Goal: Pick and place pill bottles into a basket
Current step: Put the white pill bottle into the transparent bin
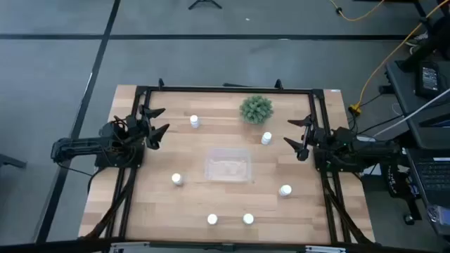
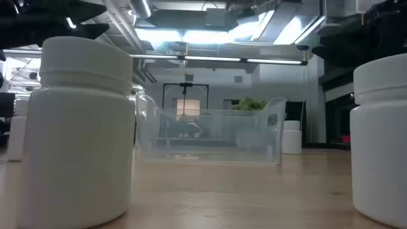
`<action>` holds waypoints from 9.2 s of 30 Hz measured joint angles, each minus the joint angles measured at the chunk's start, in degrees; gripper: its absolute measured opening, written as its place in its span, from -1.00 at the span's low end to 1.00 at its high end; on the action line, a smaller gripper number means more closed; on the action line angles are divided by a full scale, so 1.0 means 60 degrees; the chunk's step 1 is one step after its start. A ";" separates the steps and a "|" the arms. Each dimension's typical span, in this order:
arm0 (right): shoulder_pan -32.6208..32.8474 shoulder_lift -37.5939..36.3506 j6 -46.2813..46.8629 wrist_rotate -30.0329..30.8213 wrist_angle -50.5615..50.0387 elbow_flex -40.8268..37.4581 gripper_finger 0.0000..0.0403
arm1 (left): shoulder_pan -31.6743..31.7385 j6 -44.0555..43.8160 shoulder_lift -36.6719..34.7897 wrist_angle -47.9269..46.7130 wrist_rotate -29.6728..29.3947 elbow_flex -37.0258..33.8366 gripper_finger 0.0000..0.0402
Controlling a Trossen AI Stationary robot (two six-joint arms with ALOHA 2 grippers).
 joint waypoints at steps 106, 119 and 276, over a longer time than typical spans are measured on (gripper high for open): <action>-0.2343 0.5410 0.1813 -0.3598 -0.2982 0.7169 0.76 | 0.4149 -0.1279 1.4202 -1.1906 0.2721 1.0375 0.99; -0.2343 0.5421 0.2069 -0.3598 -0.3165 0.7169 0.76 | 0.4150 -0.1528 1.4600 -1.0405 0.2823 0.9168 0.99; -0.2332 0.5653 0.3792 -0.6701 -0.2013 0.7166 0.76 | -0.0371 -0.2882 1.5651 -1.0759 0.2073 1.5285 0.68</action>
